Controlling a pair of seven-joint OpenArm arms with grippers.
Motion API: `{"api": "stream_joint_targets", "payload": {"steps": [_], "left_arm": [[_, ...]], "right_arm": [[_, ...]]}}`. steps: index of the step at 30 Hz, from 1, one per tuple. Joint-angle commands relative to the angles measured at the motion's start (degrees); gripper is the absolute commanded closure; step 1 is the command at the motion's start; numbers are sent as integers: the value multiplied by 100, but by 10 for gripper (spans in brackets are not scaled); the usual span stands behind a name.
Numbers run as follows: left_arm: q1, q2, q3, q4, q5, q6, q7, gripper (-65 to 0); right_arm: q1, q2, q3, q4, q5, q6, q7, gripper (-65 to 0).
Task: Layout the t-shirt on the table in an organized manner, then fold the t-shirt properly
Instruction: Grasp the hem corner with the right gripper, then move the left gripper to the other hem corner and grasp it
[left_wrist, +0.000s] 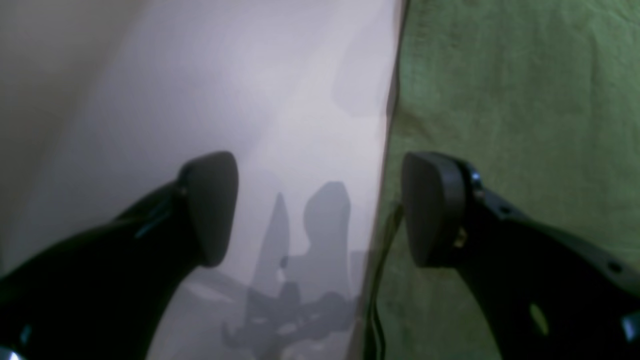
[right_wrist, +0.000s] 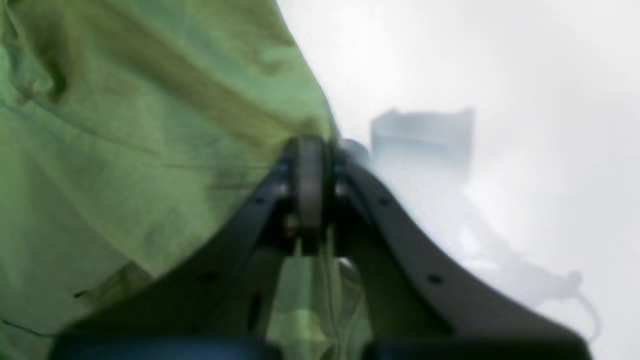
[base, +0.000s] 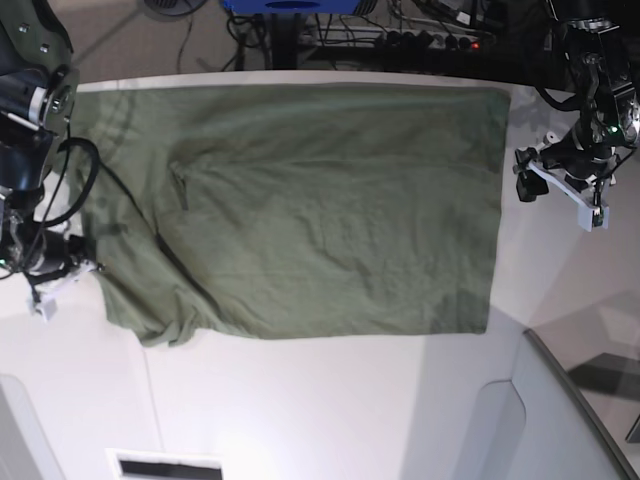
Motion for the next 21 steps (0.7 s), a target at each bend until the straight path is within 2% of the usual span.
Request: {"api": "stream_joint_targets", "payload": {"steps": [1,2,3,6,8,12,17,21], "left_arm": [[-55,-106,-25,90,-33,-16,-97,-494],[-64,-106,-16,90,-33,-16,-97,-494],[-72,-106,2,90,-33,-16,-97,-494],[-345,-106,28,46,11,-16,-97,-494],[-600,-106,28,-139,283,-16,-88,-494],[-1479,-44,292,-1009,934,-25,-88,-494],[-2393,-35,863,-2222,978,-34,-97,-494],[-2683,167,1066,-2688,978,-34,-282,-494]], "right_arm": [[170,93,19,120,33,21,65,-3],[170,93,19,120,33,21,65,-20],[170,93,36,129,33,21,65,-2],[134,75,45,481,42,21,65,0],[55,57,27,797,42,21,12,0],[-41,40,19,1219,42,21,-199,0],[-59,-48,19,1281,42,38,-269,0],[-85,-57,19,1281,42,47,-269,0]]}}
